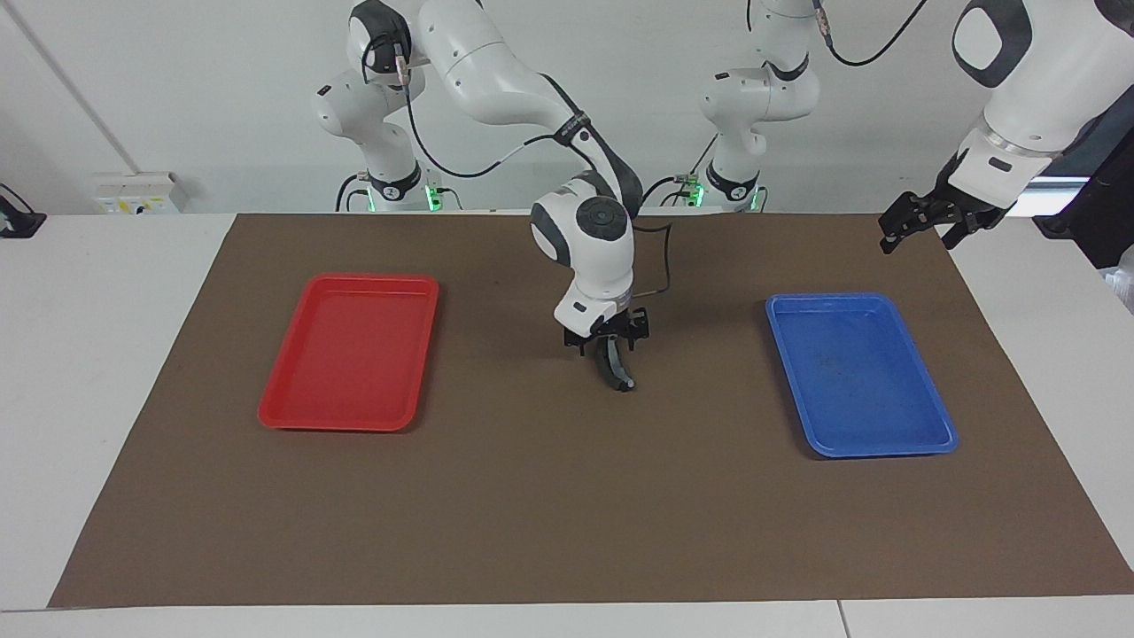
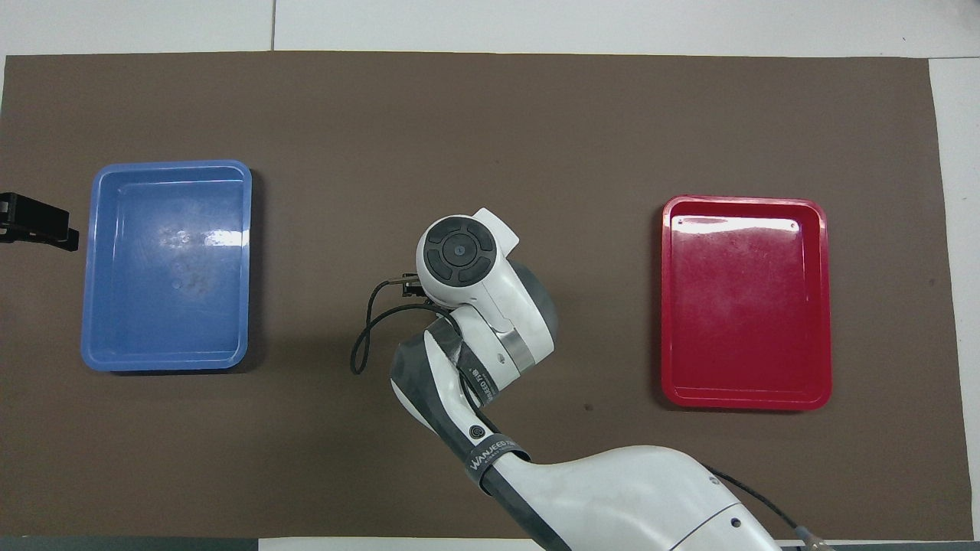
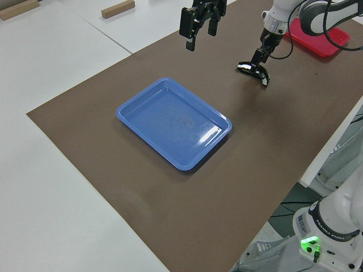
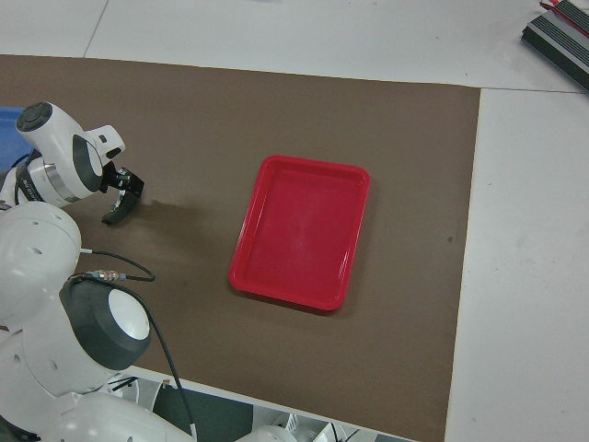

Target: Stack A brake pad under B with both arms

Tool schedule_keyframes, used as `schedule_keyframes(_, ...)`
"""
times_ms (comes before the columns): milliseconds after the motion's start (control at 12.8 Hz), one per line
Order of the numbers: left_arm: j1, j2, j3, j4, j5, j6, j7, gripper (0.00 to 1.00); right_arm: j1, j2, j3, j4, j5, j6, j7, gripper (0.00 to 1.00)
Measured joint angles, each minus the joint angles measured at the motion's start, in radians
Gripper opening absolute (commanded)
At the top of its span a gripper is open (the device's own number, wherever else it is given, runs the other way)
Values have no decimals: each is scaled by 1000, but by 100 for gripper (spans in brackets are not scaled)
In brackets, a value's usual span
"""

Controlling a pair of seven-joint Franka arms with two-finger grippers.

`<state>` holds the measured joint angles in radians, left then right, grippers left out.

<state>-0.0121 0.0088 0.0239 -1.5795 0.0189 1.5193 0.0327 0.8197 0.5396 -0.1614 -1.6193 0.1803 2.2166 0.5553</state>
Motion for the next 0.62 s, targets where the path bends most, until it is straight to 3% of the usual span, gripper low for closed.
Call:
schedule_keyframes(234, -5, 0, -4, 0, 0, 0, -7, 100, -84, -95, -28, 9, -75, -91, -8, 100)
schedule_keyframes(624, -5, 0, -4, 0, 0, 0, -9, 100, -514, -371, -39, 17, -95, -507, -382, 100)
